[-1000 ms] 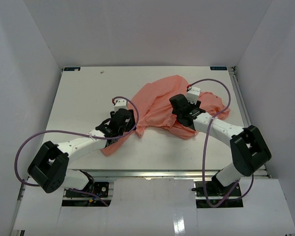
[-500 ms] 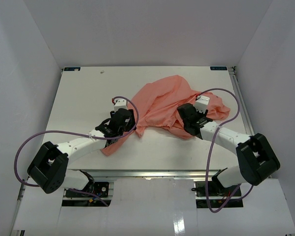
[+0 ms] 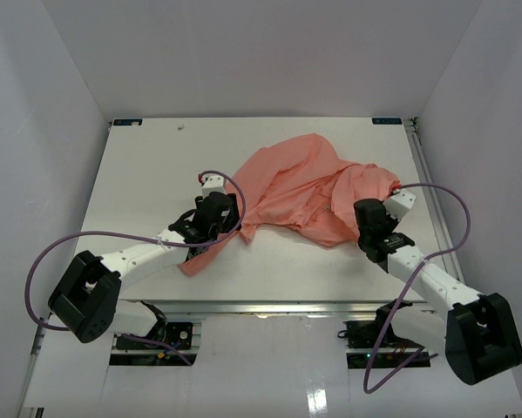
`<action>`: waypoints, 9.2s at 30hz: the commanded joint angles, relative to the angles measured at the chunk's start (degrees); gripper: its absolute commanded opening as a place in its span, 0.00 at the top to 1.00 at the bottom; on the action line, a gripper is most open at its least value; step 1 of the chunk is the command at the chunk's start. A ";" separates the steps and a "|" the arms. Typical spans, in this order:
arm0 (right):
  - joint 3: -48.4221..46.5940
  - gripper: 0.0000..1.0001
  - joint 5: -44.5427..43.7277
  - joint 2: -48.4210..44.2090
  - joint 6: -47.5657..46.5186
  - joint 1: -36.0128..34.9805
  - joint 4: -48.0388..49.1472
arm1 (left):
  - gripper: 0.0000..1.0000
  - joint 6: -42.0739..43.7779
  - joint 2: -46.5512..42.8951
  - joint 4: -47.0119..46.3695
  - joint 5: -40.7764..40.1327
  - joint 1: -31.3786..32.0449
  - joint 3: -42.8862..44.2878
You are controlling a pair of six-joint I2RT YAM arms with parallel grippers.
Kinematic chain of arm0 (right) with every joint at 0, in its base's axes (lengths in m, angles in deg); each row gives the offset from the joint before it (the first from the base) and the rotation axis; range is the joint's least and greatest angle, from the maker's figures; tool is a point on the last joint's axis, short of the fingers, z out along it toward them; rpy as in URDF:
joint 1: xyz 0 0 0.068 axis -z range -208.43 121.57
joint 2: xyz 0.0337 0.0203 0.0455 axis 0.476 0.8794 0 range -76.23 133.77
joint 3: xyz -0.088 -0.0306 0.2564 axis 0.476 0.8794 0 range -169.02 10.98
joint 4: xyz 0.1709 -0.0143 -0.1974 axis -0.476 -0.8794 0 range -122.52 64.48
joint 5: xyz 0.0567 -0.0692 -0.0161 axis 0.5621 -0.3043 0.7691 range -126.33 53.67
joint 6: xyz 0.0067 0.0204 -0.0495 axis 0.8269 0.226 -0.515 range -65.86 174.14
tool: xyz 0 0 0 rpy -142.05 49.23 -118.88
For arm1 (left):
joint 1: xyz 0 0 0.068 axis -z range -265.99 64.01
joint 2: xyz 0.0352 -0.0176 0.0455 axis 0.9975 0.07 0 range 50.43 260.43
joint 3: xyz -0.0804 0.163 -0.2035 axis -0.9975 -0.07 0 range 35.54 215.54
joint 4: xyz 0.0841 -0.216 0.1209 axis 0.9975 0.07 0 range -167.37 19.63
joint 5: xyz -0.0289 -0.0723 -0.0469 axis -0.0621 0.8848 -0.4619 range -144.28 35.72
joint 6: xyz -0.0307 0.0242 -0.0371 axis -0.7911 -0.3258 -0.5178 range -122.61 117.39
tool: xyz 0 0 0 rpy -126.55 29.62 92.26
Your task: Zip up the jacket
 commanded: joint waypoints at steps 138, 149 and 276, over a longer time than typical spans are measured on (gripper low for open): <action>-13.57 0.92 13.87 22.83 -14.68 -5.07 -5.05 | 0.29 2.82 -0.99 -2.78 2.18 0.85 -0.59; -16.65 0.92 14.75 18.18 -15.73 -5.07 -6.72 | 0.29 2.82 -0.68 -2.78 1.85 0.90 -0.46; -9.45 0.60 33.39 2.68 -16.10 -5.37 -3.04 | 0.28 4.49 -5.67 -11.20 13.16 0.97 -4.58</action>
